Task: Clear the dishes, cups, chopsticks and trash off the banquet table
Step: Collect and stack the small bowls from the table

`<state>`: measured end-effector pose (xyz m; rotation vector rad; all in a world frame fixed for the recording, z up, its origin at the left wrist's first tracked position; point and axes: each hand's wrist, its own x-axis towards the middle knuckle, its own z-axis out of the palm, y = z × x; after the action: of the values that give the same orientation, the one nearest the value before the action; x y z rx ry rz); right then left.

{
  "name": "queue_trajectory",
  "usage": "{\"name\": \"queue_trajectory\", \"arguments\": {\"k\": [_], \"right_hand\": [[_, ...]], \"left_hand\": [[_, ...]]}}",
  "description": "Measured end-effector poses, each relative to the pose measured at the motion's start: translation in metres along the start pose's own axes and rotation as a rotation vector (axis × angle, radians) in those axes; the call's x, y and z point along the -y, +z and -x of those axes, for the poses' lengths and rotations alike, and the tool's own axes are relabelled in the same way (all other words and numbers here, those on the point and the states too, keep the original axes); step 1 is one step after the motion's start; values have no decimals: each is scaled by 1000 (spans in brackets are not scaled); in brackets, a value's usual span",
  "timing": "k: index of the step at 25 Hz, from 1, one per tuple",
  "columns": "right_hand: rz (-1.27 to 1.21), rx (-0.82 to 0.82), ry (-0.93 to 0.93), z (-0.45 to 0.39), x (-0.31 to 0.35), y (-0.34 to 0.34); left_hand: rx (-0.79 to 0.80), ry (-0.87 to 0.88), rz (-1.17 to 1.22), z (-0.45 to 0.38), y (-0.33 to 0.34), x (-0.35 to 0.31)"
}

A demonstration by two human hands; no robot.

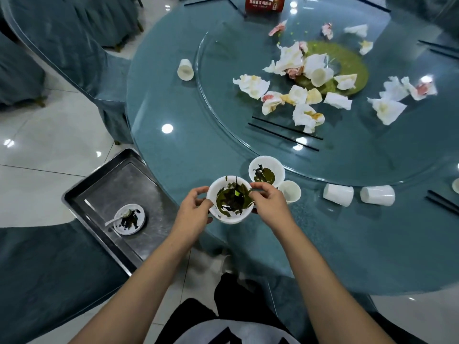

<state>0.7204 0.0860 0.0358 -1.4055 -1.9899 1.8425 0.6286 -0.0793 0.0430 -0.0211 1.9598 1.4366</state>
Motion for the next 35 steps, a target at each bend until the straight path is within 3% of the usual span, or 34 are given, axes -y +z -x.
{"name": "queue_trajectory", "arguments": {"k": [8, 16, 24, 27, 32, 35], "right_hand": [[144, 123, 105, -40, -10, 15], [252, 144, 65, -49, -1, 23], [483, -230, -185, -79, 37, -22], [732, -333, -132, -98, 38, -40], [895, -157, 80, -119, 28, -48], [915, -139, 111, -123, 22, -48]], "left_hand": [[-25, -120, 35, -45, 16, 9], [-32, -166, 87, -71, 17, 9], [-1, -174, 95, -75, 12, 11], [4, -171, 90, -74, 11, 13], [-5, -169, 85, -75, 12, 14], [-10, -170, 77, -76, 12, 15]]}}
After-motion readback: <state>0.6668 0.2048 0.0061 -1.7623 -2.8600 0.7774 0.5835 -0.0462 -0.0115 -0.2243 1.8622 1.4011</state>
